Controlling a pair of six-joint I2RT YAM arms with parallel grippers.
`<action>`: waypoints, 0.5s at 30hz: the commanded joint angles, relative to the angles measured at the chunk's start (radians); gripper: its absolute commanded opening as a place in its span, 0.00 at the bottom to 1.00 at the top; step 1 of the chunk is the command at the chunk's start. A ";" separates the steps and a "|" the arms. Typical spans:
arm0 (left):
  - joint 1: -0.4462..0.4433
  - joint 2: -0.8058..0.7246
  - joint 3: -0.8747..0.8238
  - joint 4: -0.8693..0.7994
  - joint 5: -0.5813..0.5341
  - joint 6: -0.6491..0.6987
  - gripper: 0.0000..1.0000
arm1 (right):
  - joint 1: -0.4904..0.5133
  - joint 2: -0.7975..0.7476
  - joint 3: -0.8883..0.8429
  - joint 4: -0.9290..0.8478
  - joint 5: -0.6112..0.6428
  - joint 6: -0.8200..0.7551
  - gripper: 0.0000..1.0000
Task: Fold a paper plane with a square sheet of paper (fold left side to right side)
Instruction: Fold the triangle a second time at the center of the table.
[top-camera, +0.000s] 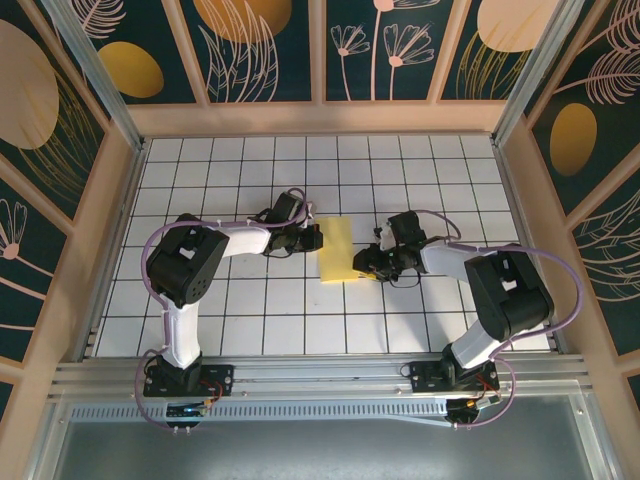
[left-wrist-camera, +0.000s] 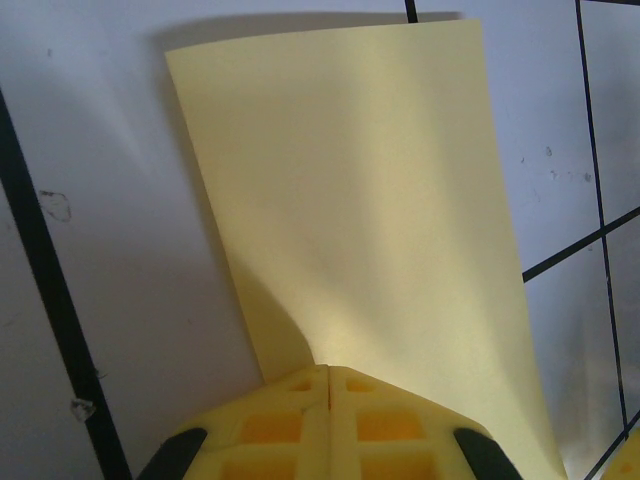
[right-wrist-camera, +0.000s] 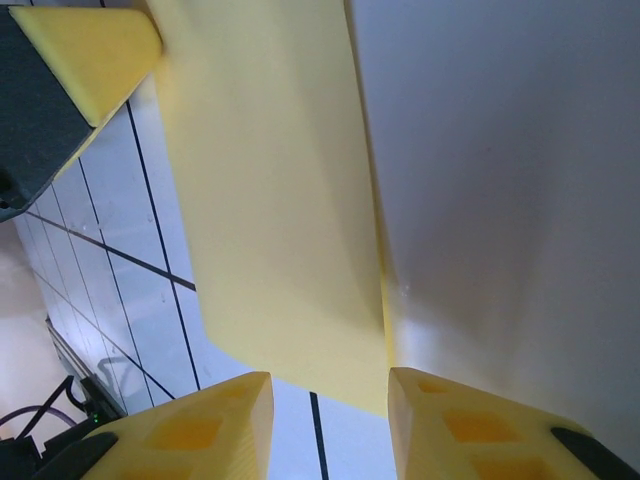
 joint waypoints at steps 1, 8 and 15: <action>0.003 0.022 0.008 -0.060 -0.027 0.020 0.04 | 0.008 0.027 -0.015 0.026 -0.020 0.015 0.36; 0.003 0.019 0.006 -0.063 -0.029 0.022 0.04 | 0.018 0.052 -0.013 0.037 -0.007 0.021 0.36; 0.003 0.016 0.004 -0.060 -0.029 0.025 0.04 | 0.026 0.059 -0.019 0.119 -0.057 0.067 0.33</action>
